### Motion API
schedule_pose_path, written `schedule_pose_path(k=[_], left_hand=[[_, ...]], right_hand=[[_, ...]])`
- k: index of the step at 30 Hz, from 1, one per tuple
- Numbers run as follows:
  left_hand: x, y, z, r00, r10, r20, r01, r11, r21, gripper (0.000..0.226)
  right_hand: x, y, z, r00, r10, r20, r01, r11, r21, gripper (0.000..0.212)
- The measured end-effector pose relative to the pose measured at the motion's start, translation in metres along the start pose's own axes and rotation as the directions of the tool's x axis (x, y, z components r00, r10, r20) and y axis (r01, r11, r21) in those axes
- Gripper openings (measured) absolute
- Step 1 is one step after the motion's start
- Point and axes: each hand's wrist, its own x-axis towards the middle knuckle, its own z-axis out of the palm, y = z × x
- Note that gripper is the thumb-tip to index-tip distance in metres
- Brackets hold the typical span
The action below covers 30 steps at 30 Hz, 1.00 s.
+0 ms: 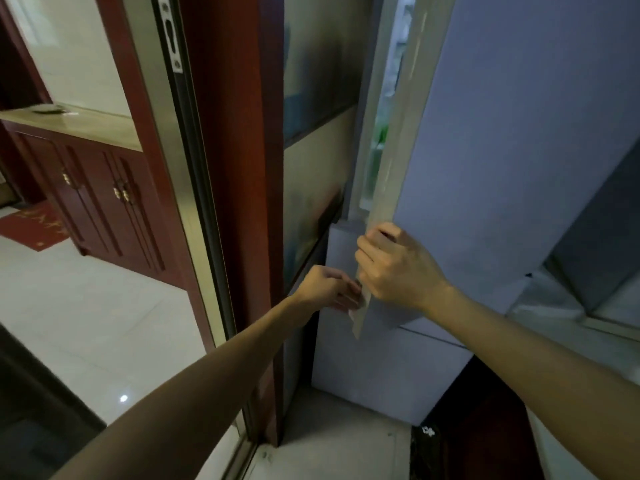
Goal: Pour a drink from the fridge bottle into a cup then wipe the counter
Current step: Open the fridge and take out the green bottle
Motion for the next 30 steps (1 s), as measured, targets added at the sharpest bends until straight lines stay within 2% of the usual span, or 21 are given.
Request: schedule_pose_path(k=[3, 7, 16, 18, 19, 21, 23, 25, 27, 30], left_hand=[[-0.023, 0.006, 0.021, 0.997, -0.021, 0.069, 0.024, 0.999, -0.034, 0.027], [-0.025, 0.021, 0.043, 0.998, 0.021, -0.061, -0.026, 0.996, -0.086, 0.019], [-0.019, 0.041, 0.103, 0.982, 0.147, -0.115, -0.126, 0.977, 0.169, 0.023], [-0.022, 0.041, 0.113, 0.987, 0.147, -0.061, -0.135, 0.976, 0.172, 0.022], [-0.023, 0.04, 0.117, 0.99, 0.142, -0.012, -0.137, 0.974, 0.18, 0.02], [-0.028, 0.038, 0.124, 0.987, 0.122, 0.107, -0.141, 0.971, 0.193, 0.018], [-0.034, 0.039, 0.128, 0.972, 0.08, 0.219, -0.126, 0.97, 0.206, 0.017], [-0.044, 0.042, 0.13, 0.942, 0.007, 0.335, -0.096, 0.963, 0.252, 0.021], [-0.051, 0.044, 0.133, 0.909, -0.055, 0.414, -0.091, 0.941, 0.327, 0.024], [-0.054, 0.047, 0.137, 0.905, -0.047, 0.423, -0.157, 0.887, 0.434, 0.025]], right_hand=[[-0.028, -0.01, -0.042, 0.999, 0.04, 0.002, -0.04, 0.999, -0.034, 0.02], [-0.061, -0.017, -0.089, 0.989, 0.124, 0.085, -0.122, 0.992, -0.03, 0.02], [-0.091, -0.017, -0.15, 0.904, 0.301, 0.305, -0.315, 0.949, -0.003, 0.025], [-0.087, -0.015, -0.154, 0.834, 0.353, 0.424, -0.39, 0.921, 0.0, 0.025], [-0.085, -0.015, -0.154, 0.772, 0.39, 0.503, -0.442, 0.897, -0.016, 0.029], [-0.085, -0.014, -0.151, 0.599, 0.467, 0.65, -0.564, 0.822, -0.071, 0.031], [-0.092, -0.012, -0.143, 0.46, 0.532, 0.711, -0.69, 0.718, -0.091, 0.03], [-0.101, -0.011, -0.137, 0.344, 0.543, 0.766, -0.729, 0.668, -0.147, 0.031], [-0.11, -0.009, -0.135, 0.288, 0.529, 0.798, -0.697, 0.687, -0.204, 0.029], [-0.12, -0.006, -0.14, 0.269, 0.539, 0.798, -0.646, 0.715, -0.266, 0.029]])
